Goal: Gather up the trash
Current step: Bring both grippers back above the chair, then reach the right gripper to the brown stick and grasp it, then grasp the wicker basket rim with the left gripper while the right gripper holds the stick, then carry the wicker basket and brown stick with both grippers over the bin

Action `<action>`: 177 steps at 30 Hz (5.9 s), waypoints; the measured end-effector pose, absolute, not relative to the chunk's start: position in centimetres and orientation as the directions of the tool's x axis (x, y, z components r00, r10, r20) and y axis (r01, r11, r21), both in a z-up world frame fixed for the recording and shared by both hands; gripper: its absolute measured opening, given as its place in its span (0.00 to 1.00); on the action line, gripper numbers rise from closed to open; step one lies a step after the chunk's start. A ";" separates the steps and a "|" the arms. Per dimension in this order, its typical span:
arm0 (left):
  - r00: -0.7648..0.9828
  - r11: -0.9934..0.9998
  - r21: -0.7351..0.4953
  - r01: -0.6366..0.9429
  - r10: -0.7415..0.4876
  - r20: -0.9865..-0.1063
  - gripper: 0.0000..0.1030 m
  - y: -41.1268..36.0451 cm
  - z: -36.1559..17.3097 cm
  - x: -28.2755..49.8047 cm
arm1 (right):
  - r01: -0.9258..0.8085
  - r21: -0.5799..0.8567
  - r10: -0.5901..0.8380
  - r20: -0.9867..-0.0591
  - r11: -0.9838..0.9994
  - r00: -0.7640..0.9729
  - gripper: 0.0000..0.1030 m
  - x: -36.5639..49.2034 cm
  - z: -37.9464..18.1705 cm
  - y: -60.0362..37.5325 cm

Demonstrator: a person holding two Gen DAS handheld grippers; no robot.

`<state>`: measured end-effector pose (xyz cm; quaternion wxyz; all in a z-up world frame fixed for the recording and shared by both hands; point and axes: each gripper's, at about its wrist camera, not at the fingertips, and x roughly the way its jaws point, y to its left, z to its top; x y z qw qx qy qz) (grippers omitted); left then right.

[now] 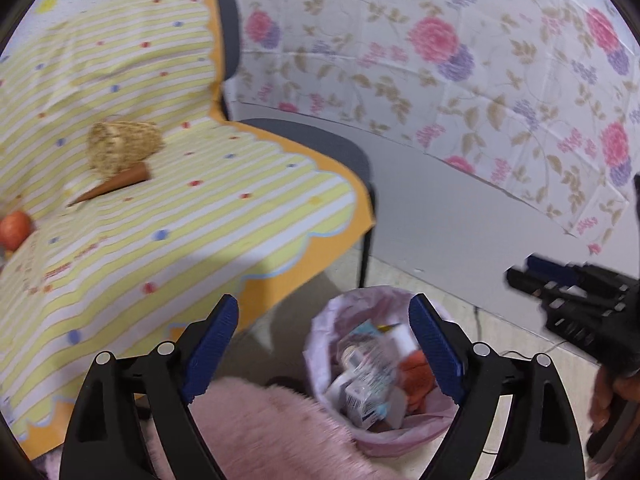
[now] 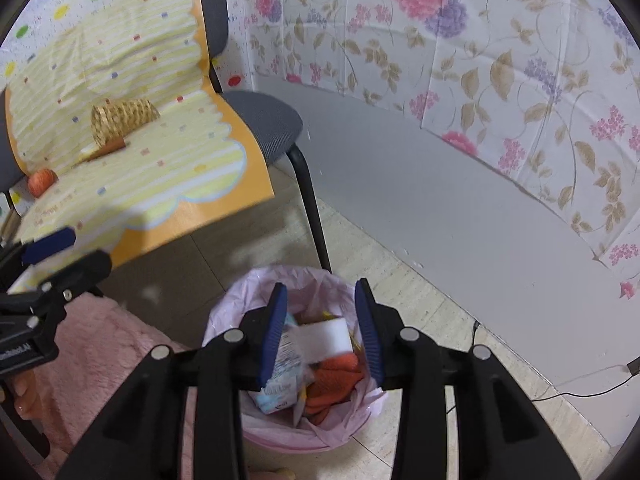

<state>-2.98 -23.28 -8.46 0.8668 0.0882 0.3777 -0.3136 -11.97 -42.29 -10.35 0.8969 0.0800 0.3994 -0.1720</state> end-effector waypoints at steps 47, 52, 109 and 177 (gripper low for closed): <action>0.754 0.997 -0.041 0.070 -0.080 -0.652 0.86 -1.3 -3.8 9.9 | -0.101 0.053 0.110 -0.670 0.993 0.734 0.39 8.3 -5.7 -27.0; 0.754 0.997 -0.022 0.070 -0.067 -0.653 0.86 -1.6 -4.9 12.2 | -0.134 0.059 0.139 -0.669 0.989 0.730 0.39 11.9 -7.1 -26.6; 0.701 0.971 -0.043 0.235 -0.200 -0.685 0.84 -10.1 -7.2 21.2 | -0.145 -0.096 0.051 -0.640 0.985 0.767 0.05 12.1 -7.4 -28.7; 0.667 0.815 -0.042 0.578 -0.501 -0.552 0.05 -14.9 -3.2 -2.5 | -0.023 -0.026 0.001 -0.643 0.999 0.766 0.05 -6.0 -3.9 -31.5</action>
